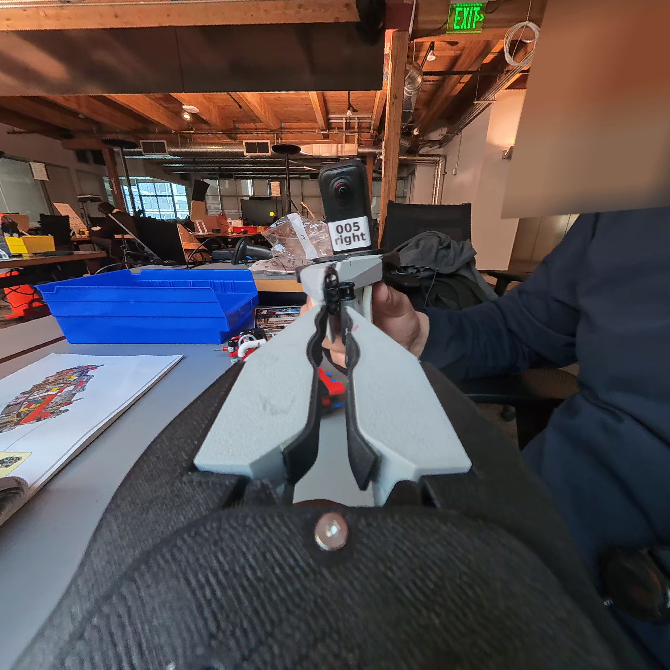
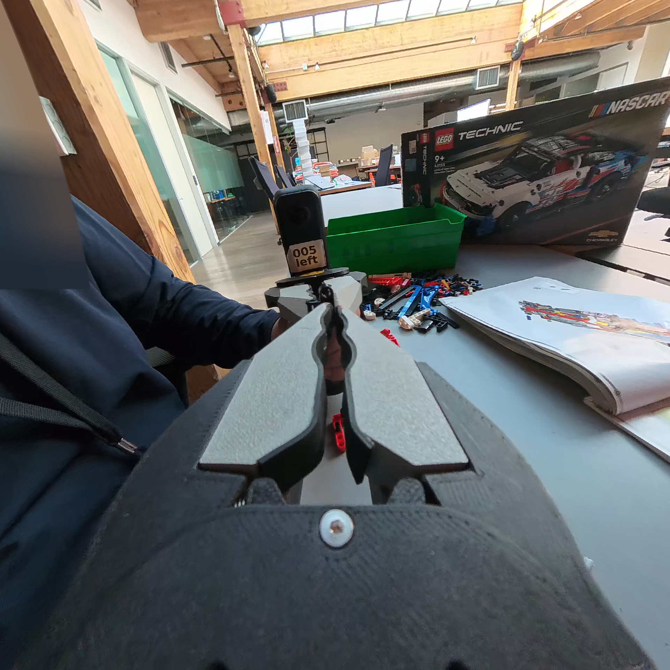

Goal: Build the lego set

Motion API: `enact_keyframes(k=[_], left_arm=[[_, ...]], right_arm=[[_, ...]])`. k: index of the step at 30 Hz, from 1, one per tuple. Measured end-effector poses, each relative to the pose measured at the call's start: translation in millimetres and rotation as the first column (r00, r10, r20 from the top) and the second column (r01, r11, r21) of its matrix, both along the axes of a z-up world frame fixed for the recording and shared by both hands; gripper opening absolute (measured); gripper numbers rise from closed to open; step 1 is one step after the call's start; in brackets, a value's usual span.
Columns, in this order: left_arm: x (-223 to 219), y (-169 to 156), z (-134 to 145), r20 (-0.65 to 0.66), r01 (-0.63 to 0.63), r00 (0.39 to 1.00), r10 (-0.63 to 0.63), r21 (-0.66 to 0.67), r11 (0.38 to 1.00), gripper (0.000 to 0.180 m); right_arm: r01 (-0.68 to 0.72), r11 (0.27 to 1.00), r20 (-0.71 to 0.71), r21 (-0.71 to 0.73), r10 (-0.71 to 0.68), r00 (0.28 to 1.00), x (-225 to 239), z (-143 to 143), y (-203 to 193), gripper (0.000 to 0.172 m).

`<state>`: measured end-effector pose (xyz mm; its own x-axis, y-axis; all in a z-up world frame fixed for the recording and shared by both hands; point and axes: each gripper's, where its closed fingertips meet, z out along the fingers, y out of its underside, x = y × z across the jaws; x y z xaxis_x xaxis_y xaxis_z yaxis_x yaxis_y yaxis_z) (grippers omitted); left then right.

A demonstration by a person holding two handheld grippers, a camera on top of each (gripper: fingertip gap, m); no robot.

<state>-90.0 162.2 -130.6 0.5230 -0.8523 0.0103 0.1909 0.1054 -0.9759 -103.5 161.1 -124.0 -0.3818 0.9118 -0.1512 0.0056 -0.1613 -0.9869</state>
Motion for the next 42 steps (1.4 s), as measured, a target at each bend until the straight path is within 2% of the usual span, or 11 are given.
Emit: enact_keyframes(k=[18,42], left_arm=[[0.6,4.1,-4.6,-0.011,-0.016,1.0,0.016,-0.026,1.0,0.005],[-0.4,6.3,-8.9,-0.017,-0.025,1.0,0.024,-0.034,0.999,0.005]], right_arm=[[0.008,1.0,0.008,-0.029,-0.008,1.0,0.6,-0.9,3.4,0.009],[0.018,0.999,0.038,0.045,-0.02,0.999,-2.0,-9.3,-1.4,0.015]])
